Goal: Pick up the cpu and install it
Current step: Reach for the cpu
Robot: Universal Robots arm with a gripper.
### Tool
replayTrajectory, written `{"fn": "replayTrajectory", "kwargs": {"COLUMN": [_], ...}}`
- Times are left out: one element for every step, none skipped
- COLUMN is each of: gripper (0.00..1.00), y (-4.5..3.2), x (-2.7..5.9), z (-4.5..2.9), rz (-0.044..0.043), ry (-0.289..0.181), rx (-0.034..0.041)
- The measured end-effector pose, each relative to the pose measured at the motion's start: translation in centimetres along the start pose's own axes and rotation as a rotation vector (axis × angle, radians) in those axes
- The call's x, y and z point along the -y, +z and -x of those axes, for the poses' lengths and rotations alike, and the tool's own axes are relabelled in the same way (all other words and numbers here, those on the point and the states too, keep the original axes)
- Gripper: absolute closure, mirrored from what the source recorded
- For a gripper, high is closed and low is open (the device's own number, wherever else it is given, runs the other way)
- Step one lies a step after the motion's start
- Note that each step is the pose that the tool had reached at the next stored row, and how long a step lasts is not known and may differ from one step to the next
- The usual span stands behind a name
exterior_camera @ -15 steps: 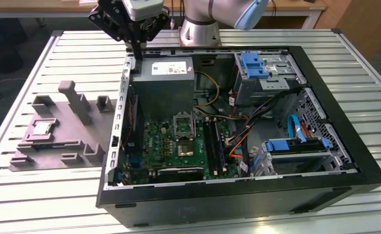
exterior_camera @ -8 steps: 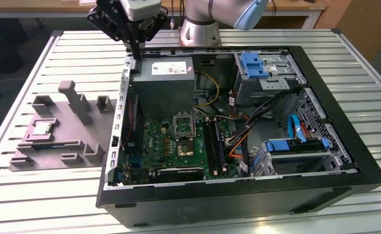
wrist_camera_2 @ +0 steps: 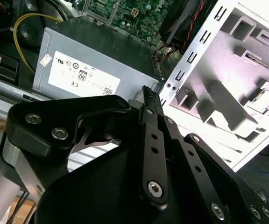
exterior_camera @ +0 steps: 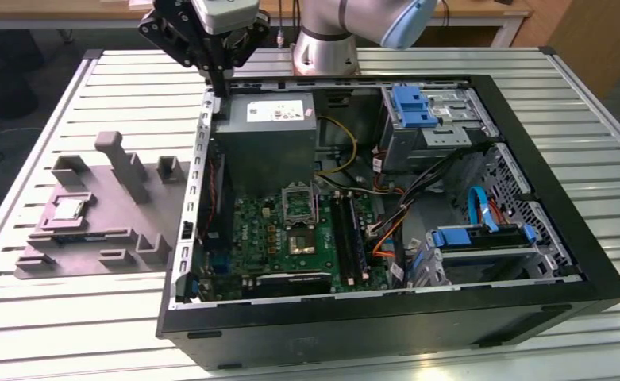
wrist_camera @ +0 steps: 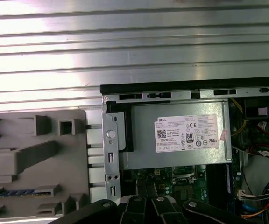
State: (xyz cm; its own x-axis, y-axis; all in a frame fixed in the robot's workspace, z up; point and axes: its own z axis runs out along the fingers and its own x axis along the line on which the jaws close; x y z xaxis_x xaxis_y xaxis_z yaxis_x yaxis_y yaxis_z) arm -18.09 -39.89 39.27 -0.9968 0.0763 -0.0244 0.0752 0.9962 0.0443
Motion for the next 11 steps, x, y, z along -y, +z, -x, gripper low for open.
{"fn": "replayTrajectory", "kwargs": {"gripper": [0.89, 0.89, 0.89, 0.89, 0.89, 0.89, 0.89, 0.89, 0.89, 0.89, 0.89], "y": [0.00, 0.00, 0.00, 0.00, 0.00, 0.00, 0.01, 0.01, 0.01, 0.00, 0.01], "x": [0.00, 0.00, 0.01, 0.01, 0.01, 0.01, 0.02, 0.02, 0.02, 0.02, 0.02], "z": [-0.04, -0.07, -0.09, -0.12, -0.15, -0.18, -0.20, -0.22, -0.24, -0.26, -0.29], "rz": [0.0000, 0.0000, 0.0000, 0.0000, 0.0000, 0.0000, 0.0000, 0.0000, 0.0000, 0.0000, 0.0000], "ry": [0.000, 0.000, 0.000, 0.000, 0.000, 0.000, 0.000, 0.000, 0.000, 0.000, 0.000], "rx": [0.0000, 0.0000, 0.0000, 0.0000, 0.0000, 0.0000, 0.0000, 0.0000, 0.0000, -0.0001, 0.0000]}}
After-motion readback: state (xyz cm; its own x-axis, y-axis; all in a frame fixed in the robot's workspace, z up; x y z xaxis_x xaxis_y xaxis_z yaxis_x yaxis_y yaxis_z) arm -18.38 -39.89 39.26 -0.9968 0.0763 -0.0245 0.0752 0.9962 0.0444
